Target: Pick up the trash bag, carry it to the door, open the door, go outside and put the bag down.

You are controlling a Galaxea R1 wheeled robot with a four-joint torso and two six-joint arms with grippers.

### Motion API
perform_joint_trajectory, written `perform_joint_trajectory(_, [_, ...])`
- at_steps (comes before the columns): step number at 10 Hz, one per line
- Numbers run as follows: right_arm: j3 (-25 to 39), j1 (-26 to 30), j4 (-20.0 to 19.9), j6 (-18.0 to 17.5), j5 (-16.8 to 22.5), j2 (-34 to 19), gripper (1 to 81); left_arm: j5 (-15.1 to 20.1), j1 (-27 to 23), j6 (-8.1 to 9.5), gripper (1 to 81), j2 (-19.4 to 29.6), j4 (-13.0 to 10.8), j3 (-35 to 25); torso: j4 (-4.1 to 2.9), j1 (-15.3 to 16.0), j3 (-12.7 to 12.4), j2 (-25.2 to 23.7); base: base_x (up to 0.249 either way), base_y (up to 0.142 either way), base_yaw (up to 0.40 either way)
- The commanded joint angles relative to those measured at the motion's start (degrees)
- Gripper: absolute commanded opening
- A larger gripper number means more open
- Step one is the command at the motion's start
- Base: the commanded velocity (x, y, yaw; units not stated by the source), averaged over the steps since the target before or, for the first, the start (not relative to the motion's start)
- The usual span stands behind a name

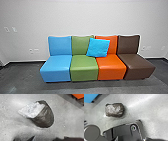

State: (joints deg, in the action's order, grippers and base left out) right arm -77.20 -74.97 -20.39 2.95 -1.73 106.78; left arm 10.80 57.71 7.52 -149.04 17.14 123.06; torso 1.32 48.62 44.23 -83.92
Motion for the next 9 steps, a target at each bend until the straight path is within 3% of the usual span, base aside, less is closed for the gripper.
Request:
perform_joint_trajectory(1, [3.99,3.9,-1.49,-0.05,3.31,-6.28,81.1,3.61,-7.65,-0.05,81.1,1.46,2.89,-0.01,0.0,3.61,5.29,-5.6,0.0,0.0,0.0])
perform_joint_trajectory(8, [7.34,4.78,-1.67,-0.05,3.31,-8.75,81.1,5.11,-11.52,0.12,81.1,-0.3,6.24,1.04,0.0,12.85,19.1,-20.09,0.0,0.0,0.0])
perform_joint_trajectory(9, [7.6,5.22,-2.1,-0.14,3.31,-9.45,81.1,5.02,-11.6,0.21,81.1,-0.56,6.33,1.04,0.0,14.25,15.83,-22.3,0.0,0.0,0.0])
